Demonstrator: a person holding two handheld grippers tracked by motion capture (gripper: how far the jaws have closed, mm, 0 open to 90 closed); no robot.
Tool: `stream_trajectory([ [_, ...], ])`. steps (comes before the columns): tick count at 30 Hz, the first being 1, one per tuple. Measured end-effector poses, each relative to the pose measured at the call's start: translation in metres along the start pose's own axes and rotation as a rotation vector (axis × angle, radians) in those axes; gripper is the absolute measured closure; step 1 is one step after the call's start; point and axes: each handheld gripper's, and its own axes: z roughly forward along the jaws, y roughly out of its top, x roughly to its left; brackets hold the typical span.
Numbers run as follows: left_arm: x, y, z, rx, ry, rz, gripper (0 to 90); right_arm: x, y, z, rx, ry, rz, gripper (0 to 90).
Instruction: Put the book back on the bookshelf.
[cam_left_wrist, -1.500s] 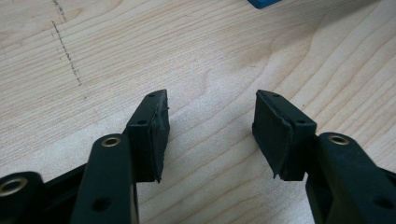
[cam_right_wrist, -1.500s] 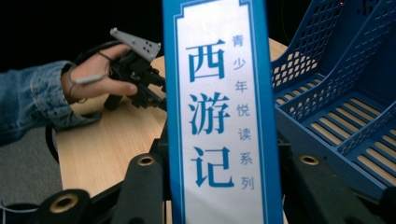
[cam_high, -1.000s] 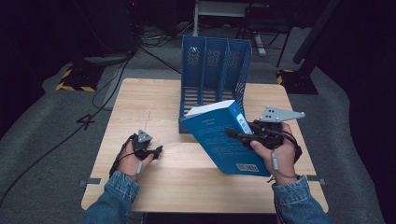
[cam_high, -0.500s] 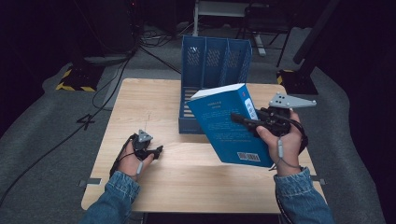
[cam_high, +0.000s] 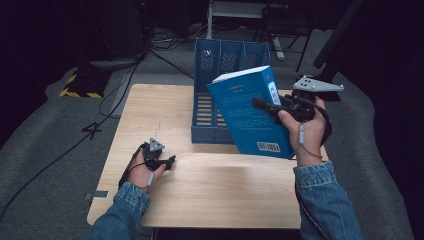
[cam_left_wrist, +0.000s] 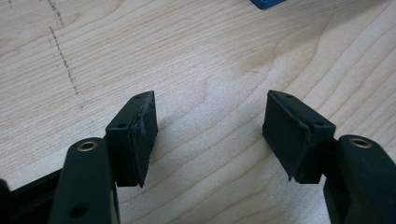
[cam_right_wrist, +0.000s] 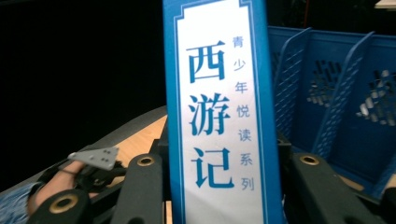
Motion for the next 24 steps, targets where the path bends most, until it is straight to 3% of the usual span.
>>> stream_trajectory([
  [9, 0.0, 0.0, 0.0, 0.0, 0.001, 0.002, 35.5, -0.026, 0.016, 0.003, -0.024, -0.069, 0.018, 62.1],
  [17, 0.0, 0.0, 0.0, 0.0, 0.0, 0.0, 35.5, -0.053, 0.024, 0.017, -0.064, -0.102, 0.064, 62.1],
  [24, 0.0, 0.0, 0.0, 0.0, 0.001, 0.0, 35.4, -0.072, 0.025, 0.028, -0.078, -0.172, 0.079, 62.1],
])
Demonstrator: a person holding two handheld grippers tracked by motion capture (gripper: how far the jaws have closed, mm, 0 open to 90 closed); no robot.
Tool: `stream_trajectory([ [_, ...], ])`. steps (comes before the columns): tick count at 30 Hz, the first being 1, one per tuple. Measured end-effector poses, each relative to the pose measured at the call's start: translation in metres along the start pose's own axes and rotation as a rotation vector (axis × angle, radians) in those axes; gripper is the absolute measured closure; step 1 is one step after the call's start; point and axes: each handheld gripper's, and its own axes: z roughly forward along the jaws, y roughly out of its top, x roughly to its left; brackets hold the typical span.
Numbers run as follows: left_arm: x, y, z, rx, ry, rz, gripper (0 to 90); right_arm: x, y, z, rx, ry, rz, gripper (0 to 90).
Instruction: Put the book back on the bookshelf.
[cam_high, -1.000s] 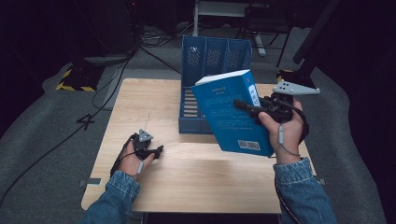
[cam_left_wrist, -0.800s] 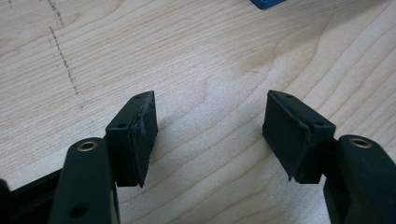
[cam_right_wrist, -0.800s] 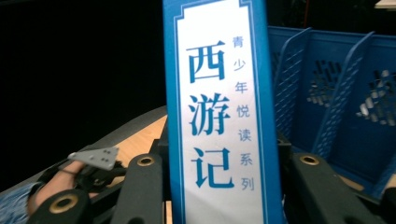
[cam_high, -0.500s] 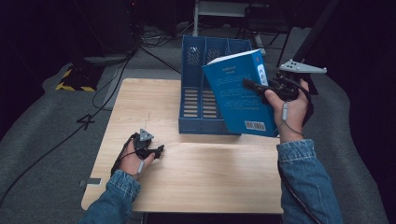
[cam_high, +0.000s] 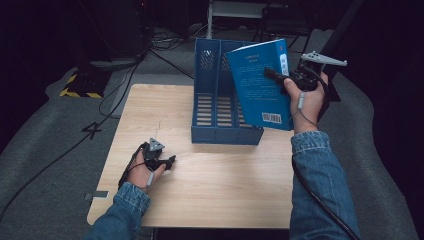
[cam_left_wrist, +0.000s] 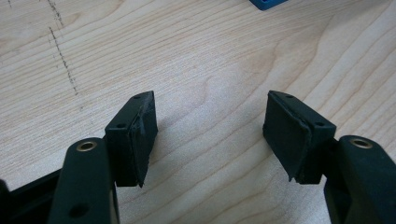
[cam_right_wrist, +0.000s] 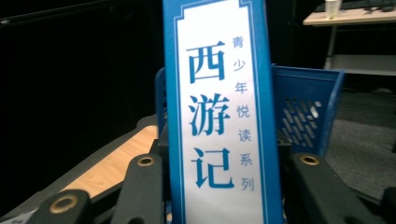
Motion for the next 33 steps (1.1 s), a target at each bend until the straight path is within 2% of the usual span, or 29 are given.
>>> stream_trajectory([
  [7, 0.001, 0.0, 0.0, -0.003, -0.002, -0.003, 35.5, -0.018, -0.002, 0.008, -0.007, -0.018, 0.022, 62.0],
  [14, 0.0, 0.0, 0.0, -0.003, 0.004, -0.005, 35.5, -0.032, -0.005, 0.017, -0.01, -0.068, 0.058, 62.0],
  [23, 0.001, 0.0, 0.0, 0.002, 0.003, 0.0, 35.5, -0.047, -0.005, 0.011, -0.031, -0.13, 0.097, 61.9],
  [30, 0.001, 0.0, 0.0, 0.0, 0.004, 0.0, 35.5, -0.047, -0.007, 0.015, -0.028, -0.178, 0.121, 61.9],
  [33, 0.001, 0.0, 0.0, 0.0, 0.005, 0.001, 35.5, -0.044, -0.006, 0.02, -0.014, -0.186, 0.109, 62.0],
])
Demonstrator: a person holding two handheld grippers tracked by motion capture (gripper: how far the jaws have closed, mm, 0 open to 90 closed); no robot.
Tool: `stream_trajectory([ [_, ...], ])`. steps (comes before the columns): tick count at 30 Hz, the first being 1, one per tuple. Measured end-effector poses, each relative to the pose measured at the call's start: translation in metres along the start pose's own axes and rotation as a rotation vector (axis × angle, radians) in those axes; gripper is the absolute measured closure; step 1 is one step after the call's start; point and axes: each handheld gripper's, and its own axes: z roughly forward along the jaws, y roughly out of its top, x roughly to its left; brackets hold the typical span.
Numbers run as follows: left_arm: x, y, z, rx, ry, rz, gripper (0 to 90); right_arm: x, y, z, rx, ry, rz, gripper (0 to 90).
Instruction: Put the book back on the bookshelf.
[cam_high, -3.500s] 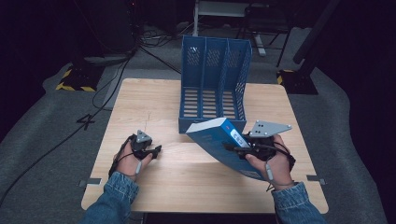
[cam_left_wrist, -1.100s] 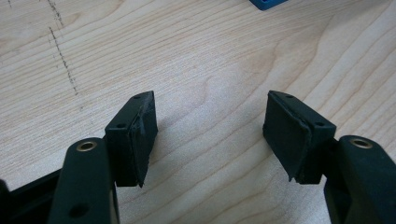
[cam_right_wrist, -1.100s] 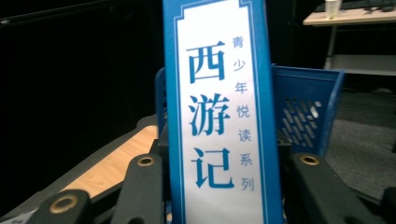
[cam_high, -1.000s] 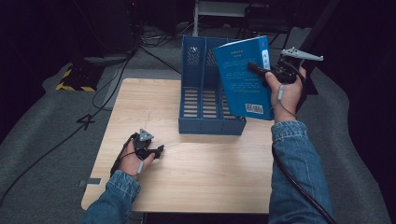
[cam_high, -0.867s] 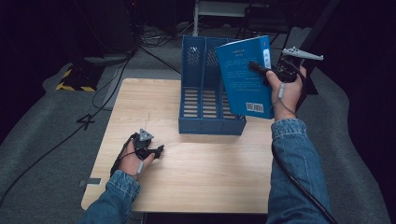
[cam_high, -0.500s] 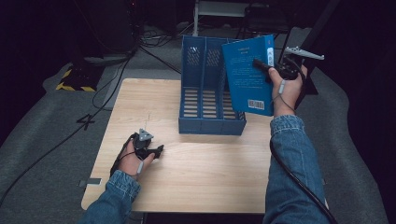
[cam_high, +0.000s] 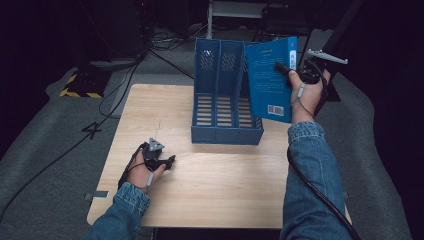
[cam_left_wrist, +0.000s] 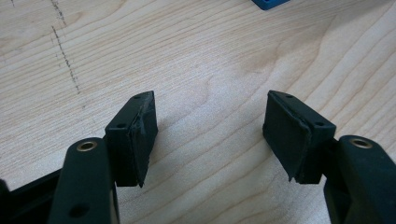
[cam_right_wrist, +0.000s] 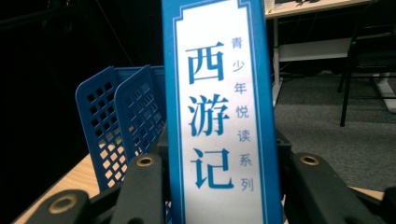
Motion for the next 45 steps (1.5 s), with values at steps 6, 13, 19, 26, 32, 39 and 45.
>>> stream_trajectory([
  [6, 0.0, 0.0, 0.0, 0.001, 0.0, -0.001, 35.5, 0.013, -0.001, 0.013, 0.014, 0.022, -0.007, 61.9],
  [13, 0.0, 0.0, 0.0, 0.001, -0.002, -0.003, 35.5, 0.02, -0.003, 0.026, -0.009, 0.01, 0.004, 61.9],
  [19, 0.0, 0.0, 0.0, 0.001, 0.0, 0.0, 35.5, 0.023, -0.006, 0.037, 0.003, 0.031, -0.009, 61.9],
  [26, 0.0, 0.0, 0.0, 0.001, -0.003, -0.003, 35.5, 0.032, -0.007, 0.033, -0.009, 0.041, -0.057, 61.9],
  [32, 0.0, 0.0, 0.0, 0.001, -0.001, -0.002, 35.5, 0.027, -0.002, 0.027, -0.069, 0.062, -0.039, 61.9],
  [39, 0.0, 0.0, 0.0, 0.0, -0.002, -0.003, 35.5, 0.022, -0.017, 0.048, -0.061, 0.082, -0.032, 61.7],
  [45, 0.0, 0.0, 0.0, 0.003, -0.001, -0.001, 35.5, 0.015, -0.029, 0.056, -0.07, 0.101, -0.061, 61.3],
])
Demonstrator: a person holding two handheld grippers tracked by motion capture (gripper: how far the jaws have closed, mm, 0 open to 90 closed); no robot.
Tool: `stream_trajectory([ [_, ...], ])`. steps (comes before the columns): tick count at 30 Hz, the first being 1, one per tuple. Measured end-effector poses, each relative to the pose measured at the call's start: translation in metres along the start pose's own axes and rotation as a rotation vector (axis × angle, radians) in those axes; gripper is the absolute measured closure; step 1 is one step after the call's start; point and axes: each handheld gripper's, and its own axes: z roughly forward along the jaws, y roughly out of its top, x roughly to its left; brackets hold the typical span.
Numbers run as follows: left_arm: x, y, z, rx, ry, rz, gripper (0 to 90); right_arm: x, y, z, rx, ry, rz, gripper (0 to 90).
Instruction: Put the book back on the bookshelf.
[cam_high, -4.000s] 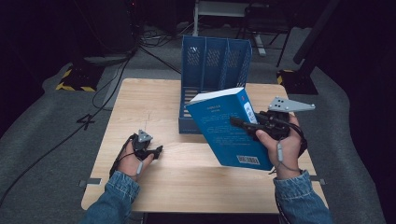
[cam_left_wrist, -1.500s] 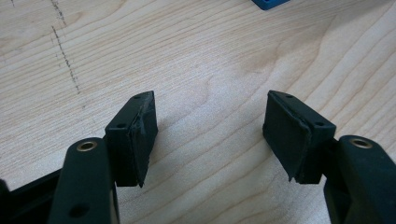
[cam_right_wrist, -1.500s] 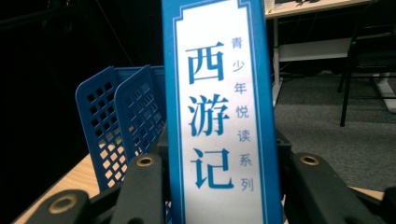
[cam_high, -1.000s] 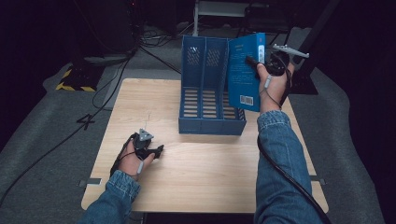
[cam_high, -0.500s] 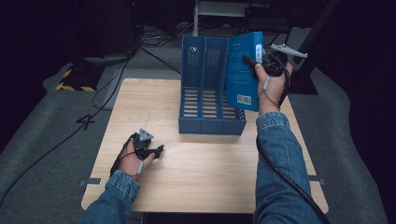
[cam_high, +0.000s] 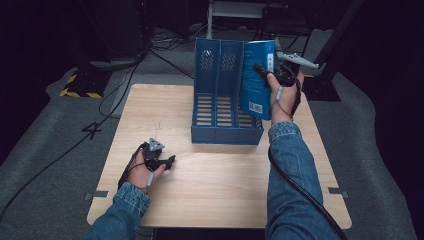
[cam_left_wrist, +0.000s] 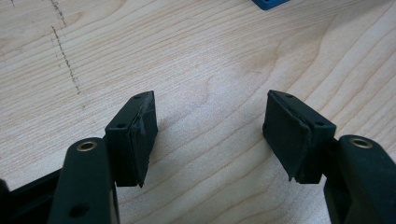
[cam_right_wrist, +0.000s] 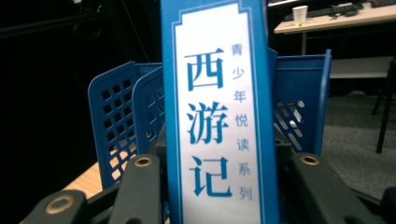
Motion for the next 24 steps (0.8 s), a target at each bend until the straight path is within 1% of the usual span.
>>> stream_trajectory([
  [3, 0.0, 0.0, 0.0, -0.001, 0.0, 0.0, 35.5, 0.0, -0.01, 0.001, -0.025, 0.003, -0.024, 60.7],
  [4, 0.0, 0.0, 0.0, 0.0, 0.002, 0.001, 35.5, 0.0, -0.01, 0.001, -0.025, 0.003, -0.024, 60.7],
  [5, 0.0, 0.0, 0.0, 0.0, 0.002, 0.001, 35.6, 0.001, -0.02, 0.005, -0.028, -0.013, -0.044, 59.8],
  [6, 0.0, 0.0, 0.0, -0.001, 0.002, 0.002, 35.6, 0.001, -0.02, 0.005, -0.028, -0.013, -0.044, 59.8],
  [8, -0.001, 0.0, 0.0, -0.001, 0.001, 0.001, 35.7, 0.003, -0.027, 0.009, -0.01, -0.032, -0.04, 58.9],
  [9, -0.001, 0.0, 0.0, -0.001, 0.002, -0.002, 35.7, 0.004, -0.031, 0.013, 0.001, -0.039, -0.054, 58.5],
  [10, -0.001, 0.0, 0.0, -0.001, 0.001, -0.001, 35.7, 0.006, -0.032, 0.015, 0.015, -0.048, -0.055, 58.2],
  [11, -0.001, 0.0, 0.0, -0.001, 0.001, -0.002, 35.8, 0.007, -0.033, 0.017, 0.034, -0.051, -0.048, 58.4],
  [12, 0.0, 0.0, 0.0, 0.0, 0.001, -0.001, 35.8, 0.008, -0.036, 0.021, 0.079, -0.075, -0.071, 59.2],
  [13, 0.0, 0.0, 0.0, -0.001, 0.0, -0.001, 35.8, 0.007, -0.037, 0.02, 0.053, -0.052, -0.048, 59.2],
  [14, 0.0, 0.0, 0.0, -0.001, -0.001, -0.002, 35.8, 0.007, -0.036, 0.019, 0.059, -0.054, -0.022, 59.8],
  [16, 0.0, 0.0, 0.0, -0.002, -0.003, -0.002, 35.8, 0.009, -0.033, 0.019, 0.086, -0.076, -0.043, 60.1],
  [17, 0.0, -0.001, 0.0, -0.002, -0.002, -0.002, 35.8, 0.01, -0.03, 0.018, 0.119, -0.098, -0.036, 60.2],
  [19, 0.0, 0.0, 0.0, -0.002, -0.002, -0.002, 35.8, 0.012, -0.026, 0.018, 0.157, -0.131, -0.054, 59.4],
  [20, 0.0, 0.0, 0.0, -0.002, -0.002, -0.002, 35.8, 0.013, -0.024, 0.018, 0.176, -0.145, -0.054, 58.8],
  [22, 0.0, -0.001, 0.0, -0.002, -0.003, -0.001, 35.8, 0.013, -0.019, 0.019, 0.191, -0.167, -0.025, 56.7],
  [23, 0.0, -0.001, -0.001, -0.001, -0.003, -0.002, 35.8, 0.014, -0.017, 0.02, 0.181, -0.177, -0.019, 55.6],
  [24, 0.0, -0.001, -0.001, 0.0, -0.004, 0.0, 35.8, 0.014, -0.014, 0.022, 0.203, -0.192, -0.011, 54.3],
])
